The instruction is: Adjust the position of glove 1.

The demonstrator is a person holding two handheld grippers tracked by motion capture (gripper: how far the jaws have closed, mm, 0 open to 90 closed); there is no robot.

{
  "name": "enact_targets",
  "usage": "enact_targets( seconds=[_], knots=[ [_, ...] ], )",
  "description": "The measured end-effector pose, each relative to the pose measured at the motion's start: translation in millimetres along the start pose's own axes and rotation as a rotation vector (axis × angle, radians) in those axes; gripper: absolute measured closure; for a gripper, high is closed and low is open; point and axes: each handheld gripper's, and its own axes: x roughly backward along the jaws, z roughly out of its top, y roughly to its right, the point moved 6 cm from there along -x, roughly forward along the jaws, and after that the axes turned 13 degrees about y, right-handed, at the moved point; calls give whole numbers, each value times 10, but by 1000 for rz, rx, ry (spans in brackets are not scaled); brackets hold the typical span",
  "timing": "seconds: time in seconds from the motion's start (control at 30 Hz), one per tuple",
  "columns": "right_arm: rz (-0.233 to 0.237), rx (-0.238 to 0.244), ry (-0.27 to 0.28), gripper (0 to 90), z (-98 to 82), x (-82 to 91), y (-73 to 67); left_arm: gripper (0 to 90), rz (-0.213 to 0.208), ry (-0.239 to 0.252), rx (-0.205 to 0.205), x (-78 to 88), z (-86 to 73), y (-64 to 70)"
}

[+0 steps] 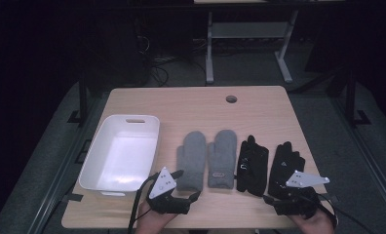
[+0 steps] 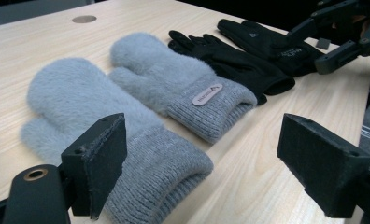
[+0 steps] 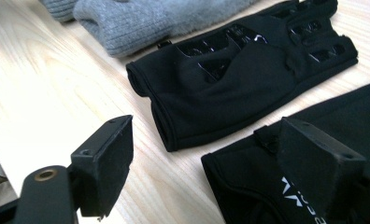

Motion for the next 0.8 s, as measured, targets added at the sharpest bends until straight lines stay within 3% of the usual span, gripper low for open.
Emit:
enact_targets(
  seconds=[0.33,0.8],
  knots=[
    [34,11,0,168,97,-15,-93,157,11,-9,-18,21,-19,13],
    [120,71,-37,167,459,-266,-232,157,23,-3,-33,60,17,-23]
  ],
)
